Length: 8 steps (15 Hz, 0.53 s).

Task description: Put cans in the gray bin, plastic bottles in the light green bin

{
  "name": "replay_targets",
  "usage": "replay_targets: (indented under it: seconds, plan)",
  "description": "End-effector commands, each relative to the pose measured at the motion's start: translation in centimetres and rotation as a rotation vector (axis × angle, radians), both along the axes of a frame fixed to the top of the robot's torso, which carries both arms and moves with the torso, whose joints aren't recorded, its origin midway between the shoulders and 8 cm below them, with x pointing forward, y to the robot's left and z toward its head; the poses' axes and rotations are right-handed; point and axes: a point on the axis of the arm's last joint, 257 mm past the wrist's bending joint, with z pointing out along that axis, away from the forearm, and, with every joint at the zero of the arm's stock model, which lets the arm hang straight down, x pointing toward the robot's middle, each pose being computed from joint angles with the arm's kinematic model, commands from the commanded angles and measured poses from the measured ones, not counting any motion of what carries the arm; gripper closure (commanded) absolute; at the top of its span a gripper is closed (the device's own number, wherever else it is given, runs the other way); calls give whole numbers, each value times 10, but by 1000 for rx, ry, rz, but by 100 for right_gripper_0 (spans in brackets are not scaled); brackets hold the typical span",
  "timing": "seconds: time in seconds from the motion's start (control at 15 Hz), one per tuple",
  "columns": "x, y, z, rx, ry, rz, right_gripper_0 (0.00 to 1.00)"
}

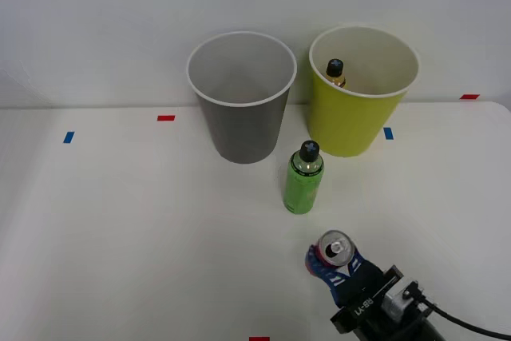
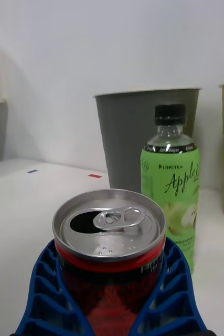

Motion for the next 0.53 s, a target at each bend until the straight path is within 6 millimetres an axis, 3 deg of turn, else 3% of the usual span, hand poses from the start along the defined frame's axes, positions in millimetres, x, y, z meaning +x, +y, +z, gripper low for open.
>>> replay_targets:
  seconds: [0.07,0.33,0.53]
  plan:
    - [-11,-17,23,54,2,-44,100]
    - [-20,-25,40,90,4,-61,100]
    - [-15,-22,76,147,-54,-54,100]
